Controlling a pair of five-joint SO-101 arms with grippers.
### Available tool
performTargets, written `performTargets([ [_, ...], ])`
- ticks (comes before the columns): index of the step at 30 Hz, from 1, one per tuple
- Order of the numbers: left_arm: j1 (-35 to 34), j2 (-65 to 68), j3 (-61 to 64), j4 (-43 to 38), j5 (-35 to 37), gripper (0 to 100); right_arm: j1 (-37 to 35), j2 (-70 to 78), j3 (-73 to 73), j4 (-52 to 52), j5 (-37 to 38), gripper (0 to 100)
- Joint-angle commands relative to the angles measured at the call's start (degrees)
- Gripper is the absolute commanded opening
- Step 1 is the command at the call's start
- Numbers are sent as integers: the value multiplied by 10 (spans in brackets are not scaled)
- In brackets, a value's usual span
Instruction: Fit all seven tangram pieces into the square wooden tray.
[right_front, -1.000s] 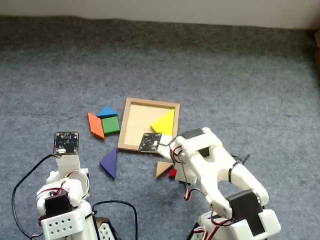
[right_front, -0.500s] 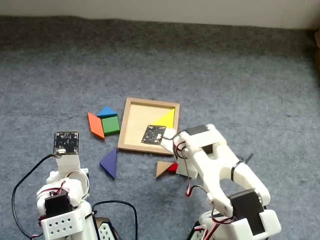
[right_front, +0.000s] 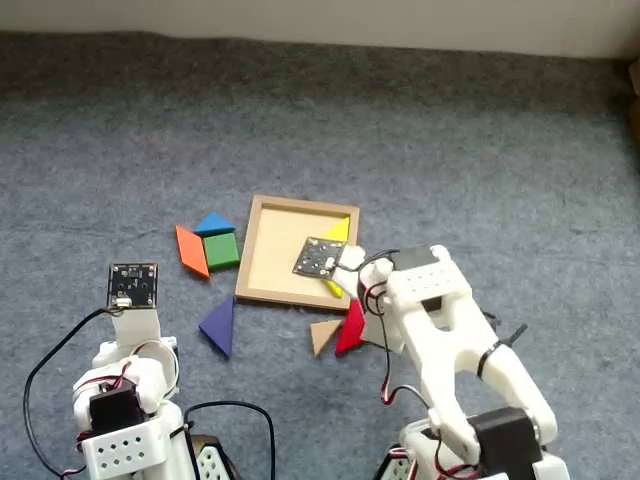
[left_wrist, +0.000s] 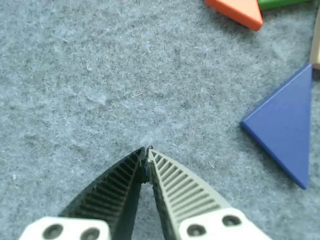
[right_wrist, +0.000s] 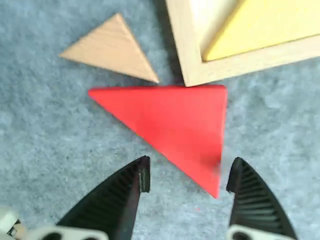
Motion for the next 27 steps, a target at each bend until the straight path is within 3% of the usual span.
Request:
performTargets([
  [1, -4, -26, 11, 3, 4, 7, 8, -79, -6, 7, -10, 235],
  [8, -4, -26, 11, 3, 4, 7, -5, -116, -10, 2, -69, 235],
  [17, -4, -26, 11, 3, 4, 7, -44, -115, -4, -20, -76, 235],
  [23, -4, -26, 11, 3, 4, 7, -51, -114, 22, -159, -208, 231],
  [27, -4, -26, 11, 3, 4, 7, -51, -113, 23, -184, -258, 231],
])
